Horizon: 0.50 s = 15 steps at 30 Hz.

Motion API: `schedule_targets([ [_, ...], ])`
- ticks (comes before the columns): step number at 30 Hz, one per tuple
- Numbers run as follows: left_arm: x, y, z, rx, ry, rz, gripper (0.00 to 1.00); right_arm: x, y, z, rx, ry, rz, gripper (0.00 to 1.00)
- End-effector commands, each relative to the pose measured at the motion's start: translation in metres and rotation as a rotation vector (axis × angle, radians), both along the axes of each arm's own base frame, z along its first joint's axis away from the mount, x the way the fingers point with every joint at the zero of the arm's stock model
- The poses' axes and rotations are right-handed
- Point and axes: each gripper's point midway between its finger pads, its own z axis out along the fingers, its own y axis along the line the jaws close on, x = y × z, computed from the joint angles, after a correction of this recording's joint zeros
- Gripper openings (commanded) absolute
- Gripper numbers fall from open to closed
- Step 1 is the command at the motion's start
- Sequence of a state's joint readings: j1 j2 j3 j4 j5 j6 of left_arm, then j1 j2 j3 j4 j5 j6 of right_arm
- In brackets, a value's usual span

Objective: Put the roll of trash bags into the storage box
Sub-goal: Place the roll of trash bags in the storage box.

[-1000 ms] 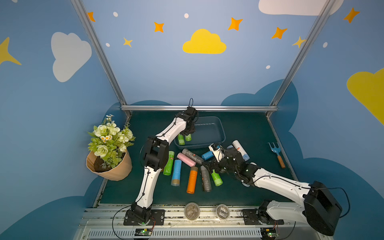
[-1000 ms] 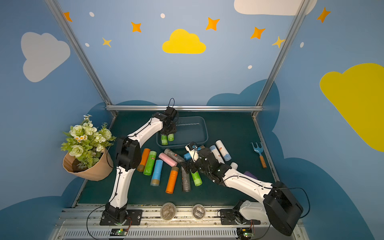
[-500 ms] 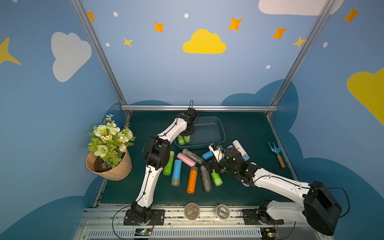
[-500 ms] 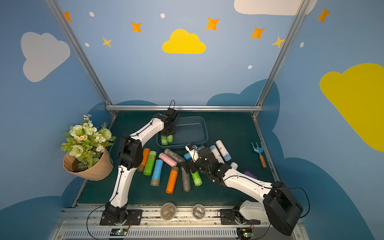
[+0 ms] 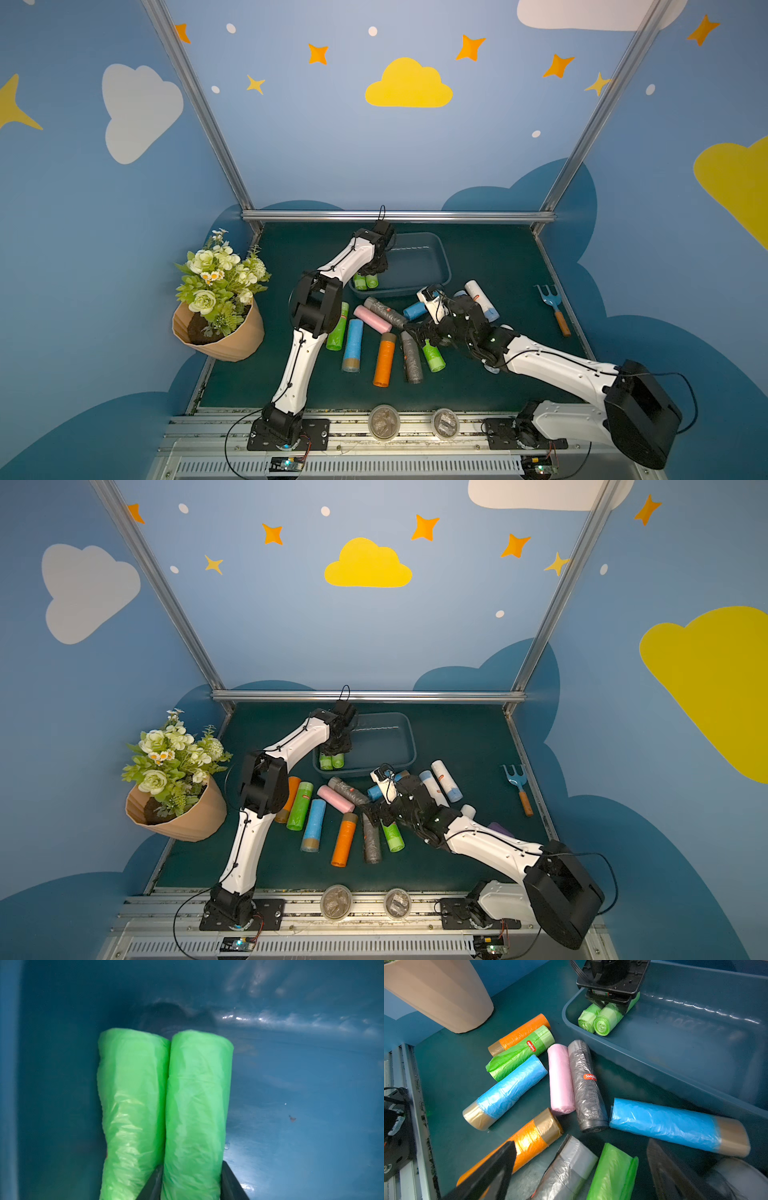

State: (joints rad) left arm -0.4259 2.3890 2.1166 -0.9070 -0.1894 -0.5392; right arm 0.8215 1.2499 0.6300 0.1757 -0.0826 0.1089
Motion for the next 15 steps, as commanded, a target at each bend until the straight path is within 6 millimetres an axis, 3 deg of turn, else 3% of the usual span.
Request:
schedule_targets([
  [1,0.001,0.0068,-0.0023,0.028,0.005,0.014,0.41,0.001,0.0004,0.0016,0.012,0.001,-0.001,0.96],
  [15,0.0004,0.0069,-0.0035,0.03,0.008,0.014,0.41,0.0015,-0.0008,0.0019,0.014,0.002,-0.004,0.96],
])
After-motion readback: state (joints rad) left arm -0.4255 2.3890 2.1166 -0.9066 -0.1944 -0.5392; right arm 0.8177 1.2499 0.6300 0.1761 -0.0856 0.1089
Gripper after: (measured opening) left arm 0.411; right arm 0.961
